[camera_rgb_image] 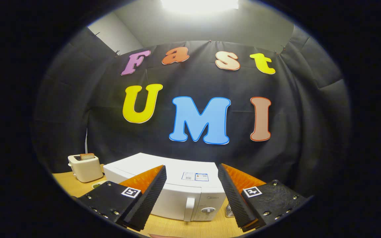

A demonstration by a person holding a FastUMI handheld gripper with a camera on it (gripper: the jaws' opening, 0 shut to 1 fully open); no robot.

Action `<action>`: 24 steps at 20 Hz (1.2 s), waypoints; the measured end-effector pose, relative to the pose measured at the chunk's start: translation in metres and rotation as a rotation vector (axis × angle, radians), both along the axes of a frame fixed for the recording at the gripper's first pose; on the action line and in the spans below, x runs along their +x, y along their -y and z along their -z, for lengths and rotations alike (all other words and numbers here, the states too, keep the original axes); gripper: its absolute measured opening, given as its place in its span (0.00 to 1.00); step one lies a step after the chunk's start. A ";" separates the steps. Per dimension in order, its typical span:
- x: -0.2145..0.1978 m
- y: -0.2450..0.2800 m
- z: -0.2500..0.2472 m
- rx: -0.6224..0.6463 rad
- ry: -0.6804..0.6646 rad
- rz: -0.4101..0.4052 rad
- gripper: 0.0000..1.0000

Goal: Open the microwave, put the food inside, and close the microwave door.

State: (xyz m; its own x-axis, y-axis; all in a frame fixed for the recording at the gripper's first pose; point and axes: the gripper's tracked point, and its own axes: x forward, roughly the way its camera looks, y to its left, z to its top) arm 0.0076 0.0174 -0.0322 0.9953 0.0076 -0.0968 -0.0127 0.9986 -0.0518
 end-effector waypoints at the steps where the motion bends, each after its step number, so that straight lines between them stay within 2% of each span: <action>1: -0.001 -0.002 0.000 -0.005 0.000 -0.002 0.97; 11: -0.016 -0.017 0.018 0.001 -0.007 -0.023 0.97; 24: -0.012 -0.009 0.108 0.026 -0.017 -0.038 0.97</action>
